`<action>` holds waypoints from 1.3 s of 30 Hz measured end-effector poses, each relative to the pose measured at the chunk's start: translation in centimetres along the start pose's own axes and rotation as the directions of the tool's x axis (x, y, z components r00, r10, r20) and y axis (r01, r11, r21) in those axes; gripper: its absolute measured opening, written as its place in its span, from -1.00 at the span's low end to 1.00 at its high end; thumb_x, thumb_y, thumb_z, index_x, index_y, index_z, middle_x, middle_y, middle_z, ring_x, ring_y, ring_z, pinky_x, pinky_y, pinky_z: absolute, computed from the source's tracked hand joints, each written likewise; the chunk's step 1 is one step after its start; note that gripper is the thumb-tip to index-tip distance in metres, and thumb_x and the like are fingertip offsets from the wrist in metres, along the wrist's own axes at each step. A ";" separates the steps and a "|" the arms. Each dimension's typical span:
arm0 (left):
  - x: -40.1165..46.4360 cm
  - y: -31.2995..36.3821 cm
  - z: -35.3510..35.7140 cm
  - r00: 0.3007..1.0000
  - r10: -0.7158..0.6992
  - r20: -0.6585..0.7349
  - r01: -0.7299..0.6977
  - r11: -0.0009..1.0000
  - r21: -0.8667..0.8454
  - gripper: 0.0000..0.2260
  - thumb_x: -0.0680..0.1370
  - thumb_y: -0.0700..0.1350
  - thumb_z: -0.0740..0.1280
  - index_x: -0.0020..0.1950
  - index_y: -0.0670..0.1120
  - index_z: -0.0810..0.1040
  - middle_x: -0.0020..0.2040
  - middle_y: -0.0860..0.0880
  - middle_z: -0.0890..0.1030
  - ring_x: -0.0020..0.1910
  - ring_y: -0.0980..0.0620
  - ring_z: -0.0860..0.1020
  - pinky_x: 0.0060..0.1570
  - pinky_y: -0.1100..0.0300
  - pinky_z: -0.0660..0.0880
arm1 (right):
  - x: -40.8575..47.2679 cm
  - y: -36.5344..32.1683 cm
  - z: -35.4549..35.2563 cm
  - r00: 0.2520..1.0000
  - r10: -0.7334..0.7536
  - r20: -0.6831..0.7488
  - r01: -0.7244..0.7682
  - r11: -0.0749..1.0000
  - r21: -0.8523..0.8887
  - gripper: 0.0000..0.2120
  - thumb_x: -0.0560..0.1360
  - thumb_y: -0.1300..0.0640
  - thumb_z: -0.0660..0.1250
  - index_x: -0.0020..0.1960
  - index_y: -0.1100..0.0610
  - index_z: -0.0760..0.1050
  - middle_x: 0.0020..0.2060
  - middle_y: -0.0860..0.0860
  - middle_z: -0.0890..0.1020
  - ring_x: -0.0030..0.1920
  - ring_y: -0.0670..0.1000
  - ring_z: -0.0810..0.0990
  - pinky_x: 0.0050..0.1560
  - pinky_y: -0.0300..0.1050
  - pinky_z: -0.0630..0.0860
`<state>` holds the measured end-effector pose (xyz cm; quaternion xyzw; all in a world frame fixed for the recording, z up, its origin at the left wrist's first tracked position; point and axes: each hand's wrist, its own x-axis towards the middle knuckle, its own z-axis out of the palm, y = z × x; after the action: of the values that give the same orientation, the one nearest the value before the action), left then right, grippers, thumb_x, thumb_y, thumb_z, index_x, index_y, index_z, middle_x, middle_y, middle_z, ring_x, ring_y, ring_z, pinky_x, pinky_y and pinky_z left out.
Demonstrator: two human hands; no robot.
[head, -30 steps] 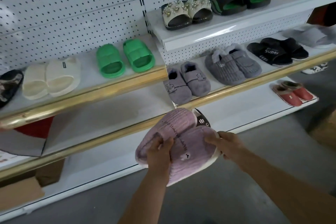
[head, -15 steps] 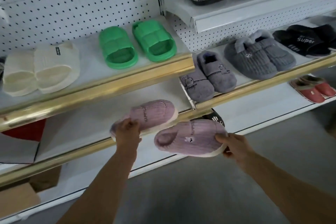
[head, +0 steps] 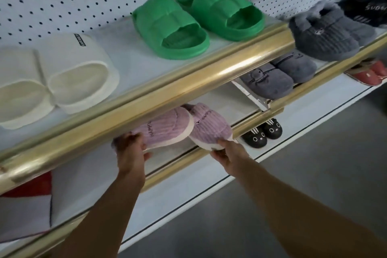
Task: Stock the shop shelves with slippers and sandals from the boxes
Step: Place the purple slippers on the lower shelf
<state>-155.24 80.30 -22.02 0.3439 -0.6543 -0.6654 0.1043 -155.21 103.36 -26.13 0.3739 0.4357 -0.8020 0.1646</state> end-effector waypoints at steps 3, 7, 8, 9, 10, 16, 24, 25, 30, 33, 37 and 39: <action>0.8 0.1 -1.0 0.998 0.011 0.059 -0.012 1.000 0.028 -0.65 0.57 -0.16 0.32 0.35 -0.16 0.42 -0.01 -0.12 0.55 -0.17 0.05 0.58 -0.36 0.20 0.56 | 1.4 0.9 1.6 0.998 0.034 -0.050 -0.037 0.997 -0.061 -0.70 0.49 0.24 0.40 0.16 0.33 0.42 -0.12 0.21 0.60 -0.21 0.11 0.63 0.04 0.01 0.62; 0.4 0.1 -1.5 0.987 0.016 0.159 -0.027 0.998 0.062 -0.71 0.55 -0.17 0.32 0.27 -0.14 0.50 -0.05 -0.12 0.56 -0.19 0.05 0.57 -0.29 0.19 0.57 | 2.4 1.7 1.3 0.997 0.050 -0.054 -0.058 0.986 -0.159 -0.67 0.47 0.20 0.44 0.12 0.34 0.43 -0.07 0.23 0.60 -0.18 0.12 0.62 -0.08 -0.01 0.63; 0.4 0.0 -1.5 0.984 0.031 0.177 -0.044 0.996 0.072 -0.73 0.55 -0.17 0.32 0.25 -0.12 0.52 -0.01 -0.13 0.56 -0.19 0.07 0.56 -0.32 0.22 0.56 | 2.4 1.9 1.1 0.996 0.044 -0.076 -0.059 0.977 -0.204 -0.67 0.47 0.17 0.45 0.10 0.32 0.42 -0.11 0.22 0.58 -0.24 0.10 0.60 -0.20 -0.06 0.62; 0.2 0.0 -1.5 0.979 0.051 0.196 -0.071 0.993 0.095 -0.76 0.54 -0.16 0.32 0.20 -0.11 0.54 0.05 -0.16 0.56 -0.18 0.08 0.56 -0.34 0.25 0.55 | 2.4 2.1 0.8 0.991 0.012 -0.131 -0.046 0.964 -0.262 -0.68 0.47 0.13 0.44 0.07 0.29 0.42 -0.18 0.19 0.55 -0.32 0.06 0.54 -0.35 -0.12 0.55; 0.0 0.0 -1.4 0.973 0.069 0.218 -0.097 0.989 0.116 -0.81 0.53 -0.15 0.32 0.14 -0.10 0.56 0.10 -0.19 0.56 -0.16 0.07 0.56 -0.33 0.26 0.55 | 2.3 2.3 0.6 0.978 -0.059 -0.201 -0.011 0.943 -0.333 -0.70 0.48 0.07 0.41 0.03 0.27 0.42 -0.25 0.15 0.51 -0.38 0.04 0.47 -0.46 -0.16 0.43; -1.2 0.4 -0.2 0.925 0.148 0.349 -0.217 0.962 0.168 -0.92 0.54 -0.11 0.32 0.02 -0.03 0.55 0.17 -0.18 0.57 0.02 -0.06 0.59 -0.17 0.18 0.57 | -2.6 2.1 0.7 0.953 -0.235 0.190 0.293 0.873 -0.390 -0.63 0.56 -0.13 0.25 0.01 0.18 0.54 -0.24 0.07 0.56 -0.30 0.01 0.47 -0.41 -0.18 0.37; -3.9 1.1 4.9 0.823 0.285 0.491 -0.362 0.930 0.069 -0.73 0.55 -0.06 0.38 0.20 0.11 0.41 0.04 -0.02 0.56 0.03 0.04 0.56 -0.03 0.30 0.53 | -2.2 -2.0 -1.9 0.945 -0.313 0.091 0.323 0.938 -0.127 -0.91 0.51 0.20 0.35 -0.02 0.22 0.53 -0.17 0.10 0.57 -0.18 0.05 0.50 -0.26 -0.12 0.43; -3.9 0.6 5.6 0.826 0.283 0.488 -0.375 0.922 0.100 -0.67 0.55 -0.07 0.38 0.25 0.09 0.36 0.09 -0.03 0.53 0.08 0.05 0.54 -0.07 0.38 0.50 | -1.7 -2.6 -2.5 0.949 -0.313 0.037 0.315 0.945 -0.084 -0.89 0.51 0.20 0.35 0.00 0.22 0.52 -0.12 0.11 0.58 -0.14 0.07 0.53 -0.19 -0.08 0.47; -3.3 -3.2 8.8 0.827 0.271 0.493 -0.493 0.771 0.403 -0.31 0.42 -0.07 0.50 0.47 0.04 0.25 0.37 -0.15 0.27 0.31 -0.15 0.31 0.20 0.08 0.37 | 0.9 -5.8 -3.7 0.948 -0.283 -0.143 0.285 0.958 -0.007 -0.84 0.53 0.22 0.35 0.04 0.29 0.46 -0.14 0.14 0.54 -0.13 0.11 0.55 0.09 0.08 0.58; -3.5 -5.3 10.1 0.780 0.294 0.553 -0.584 0.660 0.473 -0.03 0.23 0.20 0.57 0.52 0.01 0.19 0.46 -0.17 0.19 0.39 -0.16 0.21 0.21 0.14 0.17 | 2.9 -7.3 -2.8 0.951 -0.255 -0.172 0.243 0.966 -0.091 -0.71 0.54 0.22 0.34 0.20 0.32 0.40 -0.19 0.12 0.52 -0.27 0.04 0.54 -0.05 -0.04 0.61; -2.6 -7.3 11.3 0.726 0.362 0.585 -0.682 0.488 0.544 0.08 0.15 0.35 0.47 0.55 -0.06 0.17 0.53 -0.18 0.16 0.49 -0.20 0.09 0.36 0.07 0.06 | 5.0 -8.4 -1.3 0.952 -0.267 -0.152 0.204 0.919 -0.339 -0.62 0.55 0.26 0.31 0.33 0.31 0.35 -0.03 0.19 0.55 -0.26 0.07 0.58 -0.45 -0.19 0.60; -1.9 -7.7 11.5 0.725 0.366 0.583 -0.685 0.468 0.558 0.00 0.23 0.22 0.51 0.55 -0.05 0.17 0.54 -0.18 0.15 0.50 -0.23 0.08 0.36 0.07 0.06 | 6.0 -8.2 -0.9 0.927 -0.344 -0.150 0.257 0.873 -0.415 -0.60 0.55 0.27 0.28 0.37 0.26 0.32 0.05 0.19 0.52 -0.16 0.12 0.61 -0.51 -0.20 0.58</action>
<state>-158.28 91.61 -29.72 -0.0067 -0.9463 -0.3221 0.0283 -163.66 109.13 -26.16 0.3471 0.6542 -0.6694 0.0591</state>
